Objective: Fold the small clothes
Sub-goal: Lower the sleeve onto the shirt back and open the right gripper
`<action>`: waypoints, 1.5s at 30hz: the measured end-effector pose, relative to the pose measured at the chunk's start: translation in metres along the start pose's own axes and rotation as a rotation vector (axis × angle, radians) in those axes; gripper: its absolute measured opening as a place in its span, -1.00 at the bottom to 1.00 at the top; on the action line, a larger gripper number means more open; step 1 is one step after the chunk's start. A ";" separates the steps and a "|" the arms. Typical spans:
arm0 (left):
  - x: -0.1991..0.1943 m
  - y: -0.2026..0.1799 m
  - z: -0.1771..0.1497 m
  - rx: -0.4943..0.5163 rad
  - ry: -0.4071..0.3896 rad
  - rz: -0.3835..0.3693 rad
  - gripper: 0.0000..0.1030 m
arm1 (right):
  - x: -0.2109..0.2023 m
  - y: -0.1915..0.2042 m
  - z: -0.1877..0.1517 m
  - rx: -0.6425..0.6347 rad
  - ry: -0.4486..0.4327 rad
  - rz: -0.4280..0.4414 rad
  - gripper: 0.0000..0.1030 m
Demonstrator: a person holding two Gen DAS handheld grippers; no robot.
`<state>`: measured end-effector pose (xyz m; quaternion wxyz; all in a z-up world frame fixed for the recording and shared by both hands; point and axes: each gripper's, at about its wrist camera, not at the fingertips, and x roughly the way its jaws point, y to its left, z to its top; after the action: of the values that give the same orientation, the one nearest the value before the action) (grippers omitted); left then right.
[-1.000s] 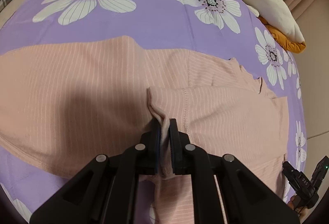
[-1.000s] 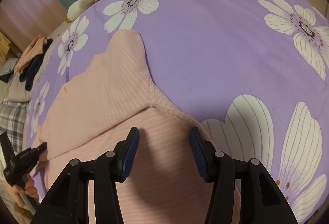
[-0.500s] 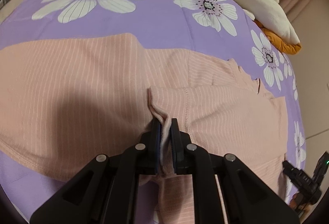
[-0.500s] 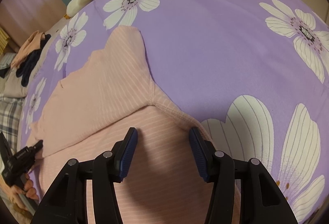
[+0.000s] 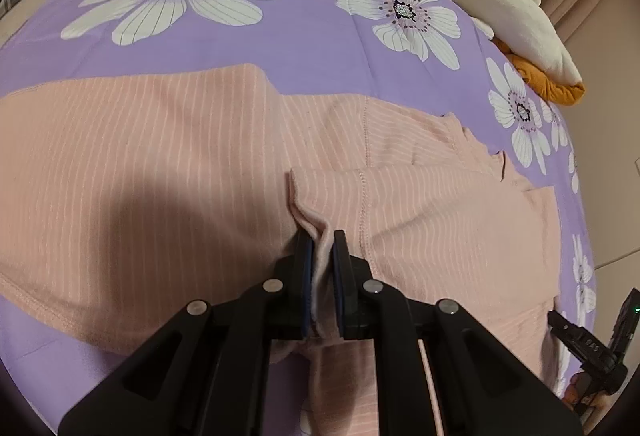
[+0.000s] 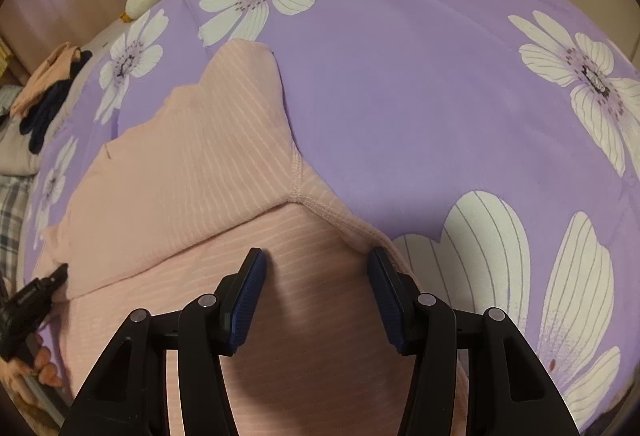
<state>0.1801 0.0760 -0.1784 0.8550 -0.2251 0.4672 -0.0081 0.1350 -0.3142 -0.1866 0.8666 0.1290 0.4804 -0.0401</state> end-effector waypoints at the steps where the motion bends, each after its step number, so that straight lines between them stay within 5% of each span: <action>1: 0.000 0.001 0.000 -0.005 0.001 -0.007 -0.77 | 0.000 0.001 0.000 -0.004 0.000 -0.008 0.03; 45: 0.001 -0.002 -0.005 0.030 -0.035 0.005 -0.76 | 0.005 0.013 0.001 -0.033 -0.007 -0.081 0.11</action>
<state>0.1775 0.0720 -0.1804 0.8662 -0.2111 0.4528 -0.0090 0.1404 -0.3017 -0.1877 0.8680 0.0950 0.4827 -0.0674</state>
